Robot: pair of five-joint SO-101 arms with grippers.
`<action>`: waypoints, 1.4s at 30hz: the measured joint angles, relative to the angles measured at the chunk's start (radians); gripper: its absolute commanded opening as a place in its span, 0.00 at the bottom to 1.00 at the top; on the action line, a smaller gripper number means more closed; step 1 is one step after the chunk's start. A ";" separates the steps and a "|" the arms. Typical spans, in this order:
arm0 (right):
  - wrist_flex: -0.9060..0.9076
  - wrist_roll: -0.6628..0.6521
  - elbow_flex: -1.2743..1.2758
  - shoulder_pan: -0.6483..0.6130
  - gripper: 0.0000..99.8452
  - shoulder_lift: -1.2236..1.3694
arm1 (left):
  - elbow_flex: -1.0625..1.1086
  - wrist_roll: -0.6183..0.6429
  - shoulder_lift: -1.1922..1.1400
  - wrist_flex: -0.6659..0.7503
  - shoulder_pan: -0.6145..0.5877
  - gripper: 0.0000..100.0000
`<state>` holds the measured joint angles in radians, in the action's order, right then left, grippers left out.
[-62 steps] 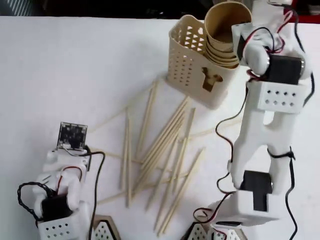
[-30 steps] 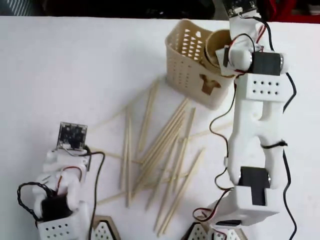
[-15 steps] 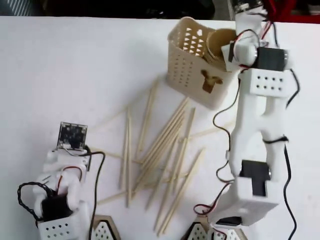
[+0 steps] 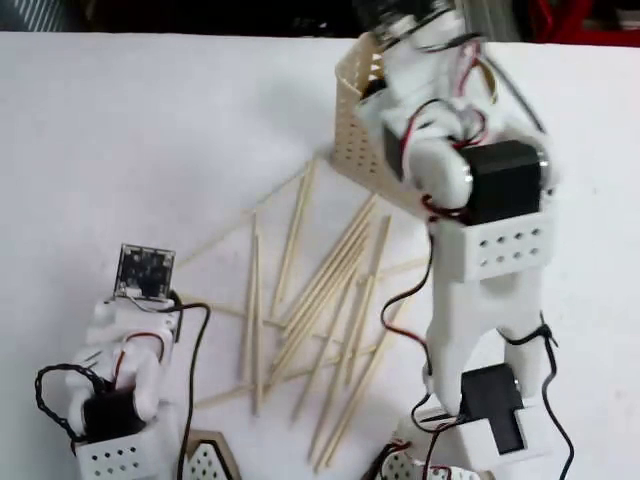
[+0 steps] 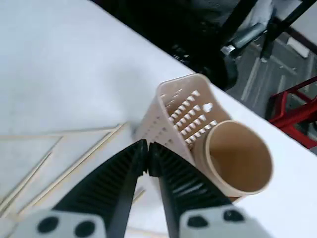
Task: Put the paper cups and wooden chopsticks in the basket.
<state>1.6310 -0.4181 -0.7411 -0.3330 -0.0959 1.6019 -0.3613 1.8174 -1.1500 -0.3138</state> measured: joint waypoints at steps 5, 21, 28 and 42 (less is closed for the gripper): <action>0.083 0.000 0.091 -0.086 0.02 0.021 | 0.000 0.000 0.000 0.000 0.000 0.17; 0.084 0.333 0.637 -0.130 0.02 -0.031 | 0.000 0.000 0.000 0.000 0.000 0.17; -0.095 0.709 0.829 -0.138 0.15 -0.031 | 0.000 0.000 0.000 0.000 0.000 0.17; -0.404 0.951 1.066 -0.175 0.25 0.032 | 0.000 0.000 0.000 0.000 0.000 0.17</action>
<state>1.2275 0.5332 0.3253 -0.5079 -0.0637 1.6019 -0.3613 1.8174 -1.1500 -0.3138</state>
